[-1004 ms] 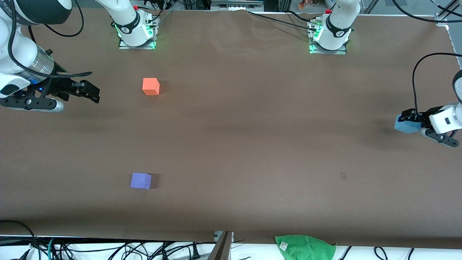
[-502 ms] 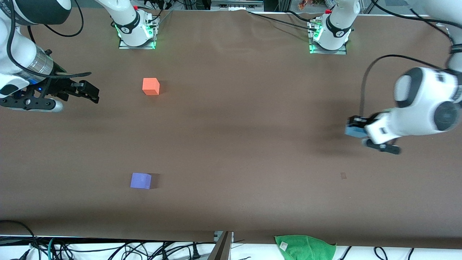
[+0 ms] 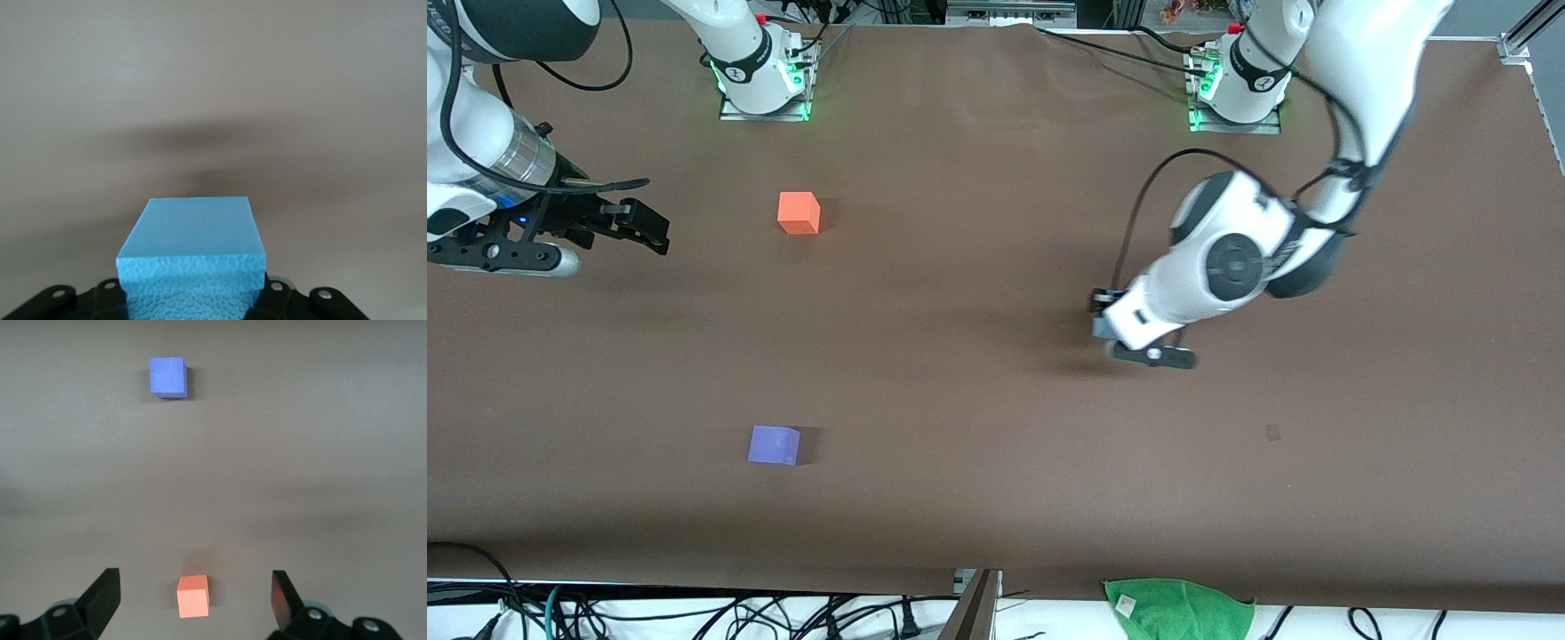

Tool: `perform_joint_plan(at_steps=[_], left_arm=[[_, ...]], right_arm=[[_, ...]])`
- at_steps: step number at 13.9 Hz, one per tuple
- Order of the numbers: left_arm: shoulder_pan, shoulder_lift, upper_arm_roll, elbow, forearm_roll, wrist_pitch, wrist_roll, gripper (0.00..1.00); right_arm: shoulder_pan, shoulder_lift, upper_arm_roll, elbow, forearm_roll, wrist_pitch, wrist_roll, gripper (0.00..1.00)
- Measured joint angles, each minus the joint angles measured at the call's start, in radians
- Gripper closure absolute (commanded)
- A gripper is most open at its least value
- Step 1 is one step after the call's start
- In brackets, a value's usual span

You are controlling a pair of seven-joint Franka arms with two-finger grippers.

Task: Place blue block between orange and purple blocks
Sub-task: 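Carry the blue cube with the left gripper toward the table middle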

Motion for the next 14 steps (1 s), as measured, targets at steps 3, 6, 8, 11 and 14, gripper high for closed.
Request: perform_joint_plan(at_steps=[3, 6, 8, 11, 14], left_arm=[[-0.127, 0.111, 0.023, 0.038, 0.000, 0.146, -0.101, 0.72], [-0.262, 0.173, 0.113, 0.057, 0.000, 0.233, -0.171, 0.64], [-0.337, 0.197, 0.173, 0.070, 0.000, 0.269, -0.224, 0.44], [-0.380, 0.217, 0.200, 0.095, 0.000, 0.281, -0.259, 0.00], [-0.375, 0.217, 0.207, 0.118, 0.000, 0.281, -0.259, 0.00]], right_arm=[[-0.007, 0.002, 0.000, 0.000, 0.000, 0.000, 0.000, 0.00], [-0.007, 0.006, 0.000, 0.000, 0.000, 0.000, 0.000, 0.00], [-0.007, 0.007, 0.000, 0.000, 0.000, 0.000, 0.000, 0.00], [-0.008, 0.007, 0.000, 0.000, 0.000, 0.000, 0.000, 0.00], [-0.007, 0.007, 0.000, 0.000, 0.000, 0.000, 0.000, 0.00]])
